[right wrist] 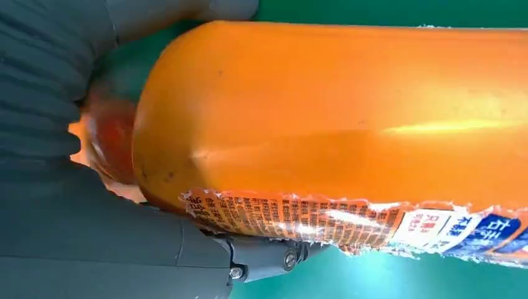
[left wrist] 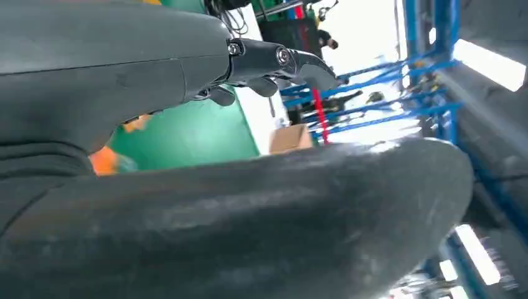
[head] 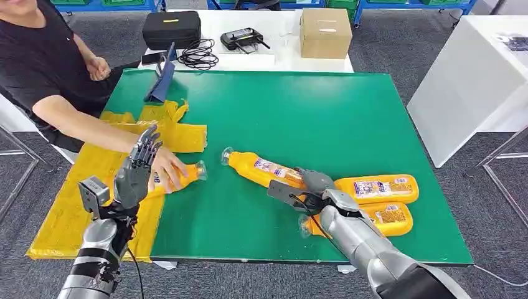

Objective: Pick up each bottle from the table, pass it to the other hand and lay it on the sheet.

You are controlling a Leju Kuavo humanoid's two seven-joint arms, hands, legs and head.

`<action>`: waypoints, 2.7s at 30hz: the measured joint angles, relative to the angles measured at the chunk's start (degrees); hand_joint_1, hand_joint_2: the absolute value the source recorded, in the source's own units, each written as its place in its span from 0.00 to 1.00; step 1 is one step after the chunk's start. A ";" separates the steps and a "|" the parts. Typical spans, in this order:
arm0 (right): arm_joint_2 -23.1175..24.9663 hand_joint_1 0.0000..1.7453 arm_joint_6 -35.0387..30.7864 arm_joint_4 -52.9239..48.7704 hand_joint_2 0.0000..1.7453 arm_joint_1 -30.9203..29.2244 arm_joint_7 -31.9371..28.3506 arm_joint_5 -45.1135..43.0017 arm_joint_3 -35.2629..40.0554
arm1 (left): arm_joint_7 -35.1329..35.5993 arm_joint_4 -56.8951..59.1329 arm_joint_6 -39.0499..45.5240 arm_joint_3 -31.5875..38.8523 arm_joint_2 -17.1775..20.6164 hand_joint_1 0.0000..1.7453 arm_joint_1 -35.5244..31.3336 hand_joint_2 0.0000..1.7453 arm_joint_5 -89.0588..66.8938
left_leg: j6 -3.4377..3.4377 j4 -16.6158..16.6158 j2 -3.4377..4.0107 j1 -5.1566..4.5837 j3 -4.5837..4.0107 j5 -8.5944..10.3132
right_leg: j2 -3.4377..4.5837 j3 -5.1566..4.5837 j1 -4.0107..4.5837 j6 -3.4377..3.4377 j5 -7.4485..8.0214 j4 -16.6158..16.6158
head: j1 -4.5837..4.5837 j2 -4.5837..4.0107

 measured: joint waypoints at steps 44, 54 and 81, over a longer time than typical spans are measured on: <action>10.10 1.00 -9.00 -41.33 1.00 26.72 -35.12 -7.91 -10.58 | 13.77 -10.93 -12.90 -1.16 -8.13 0.00 17.18 1.00 22.39 | -0.02 0.00 -0.05 0.05 -1.08 0.01 | -0.01 -1.02 0.00 0.00 0.00 0.09 | 0.02 0.00; 11.02 1.00 -8.17 -35.84 1.00 26.64 -34.90 -6.12 -1.31 | 11.58 -15.22 -14.48 -4.15 -8.46 0.00 19.65 1.00 23.24 | -0.02 -0.01 -0.06 0.04 -1.12 0.01 | -0.02 -1.03 -0.01 -0.01 -0.01 0.08 | 0.04 0.00; 10.99 0.97 -8.48 -31.75 1.00 26.20 -33.98 -6.56 0.41 | 0.51 -20.61 -2.93 -7.95 -8.51 1.00 22.19 1.00 -2.29 | -0.02 -0.01 -0.06 0.05 -1.12 0.01 | -0.02 -1.05 0.00 -0.01 -0.01 0.08 | 0.02 0.00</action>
